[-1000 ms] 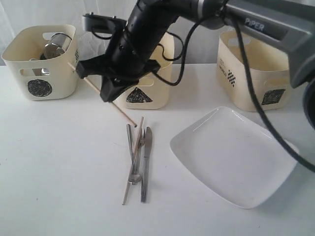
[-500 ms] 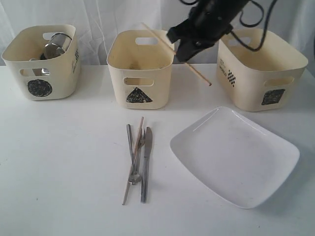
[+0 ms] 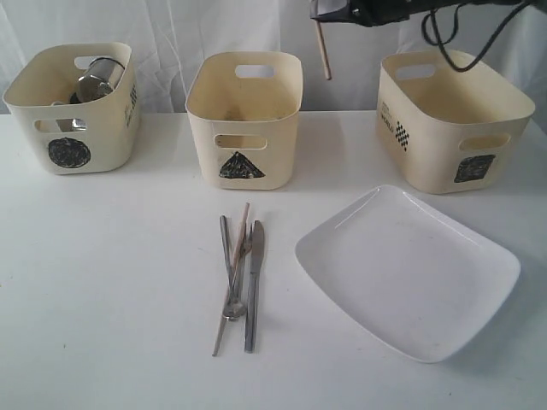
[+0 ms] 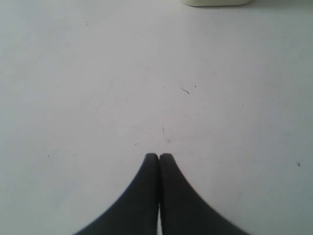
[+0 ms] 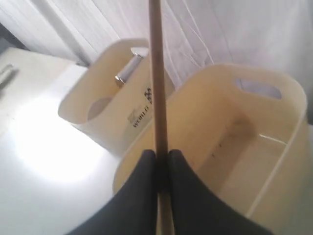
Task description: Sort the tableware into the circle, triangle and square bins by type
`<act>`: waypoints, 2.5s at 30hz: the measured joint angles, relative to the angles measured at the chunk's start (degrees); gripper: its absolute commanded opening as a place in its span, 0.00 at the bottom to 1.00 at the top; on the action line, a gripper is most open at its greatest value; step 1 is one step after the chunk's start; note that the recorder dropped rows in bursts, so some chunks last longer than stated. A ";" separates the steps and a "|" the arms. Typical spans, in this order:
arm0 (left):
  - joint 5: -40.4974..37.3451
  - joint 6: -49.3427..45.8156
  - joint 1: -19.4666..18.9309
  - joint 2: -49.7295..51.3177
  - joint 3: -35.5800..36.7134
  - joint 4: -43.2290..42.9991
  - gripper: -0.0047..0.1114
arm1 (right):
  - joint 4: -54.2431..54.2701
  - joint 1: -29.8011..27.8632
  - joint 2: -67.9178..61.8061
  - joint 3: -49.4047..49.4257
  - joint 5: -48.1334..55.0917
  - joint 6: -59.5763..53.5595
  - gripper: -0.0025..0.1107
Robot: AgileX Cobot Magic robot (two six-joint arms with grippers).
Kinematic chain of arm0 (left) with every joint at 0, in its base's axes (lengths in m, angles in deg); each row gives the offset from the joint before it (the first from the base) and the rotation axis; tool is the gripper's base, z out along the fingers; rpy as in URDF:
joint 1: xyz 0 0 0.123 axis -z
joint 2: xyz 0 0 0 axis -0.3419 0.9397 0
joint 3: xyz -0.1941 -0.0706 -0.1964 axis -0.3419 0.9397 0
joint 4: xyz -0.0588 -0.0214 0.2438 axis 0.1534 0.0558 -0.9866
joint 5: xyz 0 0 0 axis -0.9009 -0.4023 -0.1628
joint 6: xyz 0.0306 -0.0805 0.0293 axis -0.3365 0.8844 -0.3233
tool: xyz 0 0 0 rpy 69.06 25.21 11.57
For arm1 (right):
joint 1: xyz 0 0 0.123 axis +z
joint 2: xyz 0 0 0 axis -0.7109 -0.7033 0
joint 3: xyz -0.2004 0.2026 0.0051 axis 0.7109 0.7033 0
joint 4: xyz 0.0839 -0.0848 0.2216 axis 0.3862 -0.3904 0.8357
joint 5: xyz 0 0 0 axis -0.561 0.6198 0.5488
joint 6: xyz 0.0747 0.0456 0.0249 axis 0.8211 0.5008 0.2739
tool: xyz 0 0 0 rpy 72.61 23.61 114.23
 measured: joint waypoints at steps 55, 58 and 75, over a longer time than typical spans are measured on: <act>0.00 0.00 0.00 0.00 0.00 0.00 0.05 | -37.24 37.81 21.91 46.52 -21.53 37.08 0.03; 0.00 0.00 0.00 0.00 0.00 0.00 0.05 | -36.82 37.81 20.15 46.52 -26.66 37.19 0.08; 0.00 0.00 0.00 0.00 0.00 0.00 0.05 | -36.52 37.59 14.94 46.71 -34.28 38.25 0.22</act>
